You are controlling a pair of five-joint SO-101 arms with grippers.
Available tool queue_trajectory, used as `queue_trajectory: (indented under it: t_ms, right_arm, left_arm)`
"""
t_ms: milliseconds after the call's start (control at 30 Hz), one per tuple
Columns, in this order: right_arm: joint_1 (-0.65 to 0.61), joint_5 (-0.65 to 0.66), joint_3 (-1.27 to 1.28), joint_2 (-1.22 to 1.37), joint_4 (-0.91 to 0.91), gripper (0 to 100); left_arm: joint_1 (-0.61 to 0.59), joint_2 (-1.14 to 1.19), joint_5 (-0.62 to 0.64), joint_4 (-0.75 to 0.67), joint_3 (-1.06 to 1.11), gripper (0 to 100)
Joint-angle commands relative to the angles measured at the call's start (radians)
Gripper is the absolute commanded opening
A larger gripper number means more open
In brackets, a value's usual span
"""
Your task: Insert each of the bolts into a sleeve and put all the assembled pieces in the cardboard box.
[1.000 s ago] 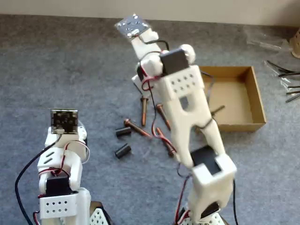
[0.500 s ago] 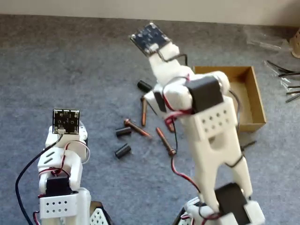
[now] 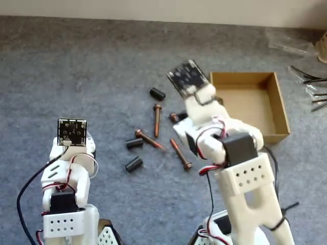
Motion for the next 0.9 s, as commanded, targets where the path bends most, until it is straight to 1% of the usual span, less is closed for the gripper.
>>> queue_trajectory:
  t_ms: [0, 167, 233, 300, 433, 567, 667, 767, 867]
  right_arm:
    - [0.059, -0.011, 0.156, -0.082, -0.119, 0.5]
    - [0.062, -0.031, 0.260, -0.107, -0.160, 0.5]
    - [0.065, -0.080, 0.291, -0.107, -0.191, 0.5]
    - [0.065, -0.092, 0.315, -0.108, -0.219, 0.5]
    - [0.071, -0.103, 0.343, -0.124, -0.257, 0.5]
    - [0.101, -0.103, 0.418, -0.199, -0.300, 0.5]
    - [0.097, -0.103, 0.495, -0.282, -0.335, 0.5]
    - [0.107, -0.103, 0.547, -0.354, -0.344, 0.5]
    - [0.156, -0.103, 0.581, -0.400, -0.348, 0.5]
  left_arm:
    - [0.030, -0.001, -0.009, -0.014, -0.027, 1]
    - [0.041, 0.001, -0.011, -0.014, -0.028, 1]
    - [0.081, 0.002, -0.069, -0.011, -0.051, 1]
    - [0.134, 0.002, -0.110, 0.041, -0.085, 1]
    - [0.177, 0.002, -0.109, 0.150, -0.211, 1]
    - [0.200, 0.024, -0.107, 0.167, -0.278, 1]
    - [0.239, 0.151, -0.103, 0.166, -0.337, 1]
    - [0.268, 0.358, -0.041, 0.166, -0.450, 1]
    - [0.271, 0.558, 0.003, 0.147, -0.585, 1]
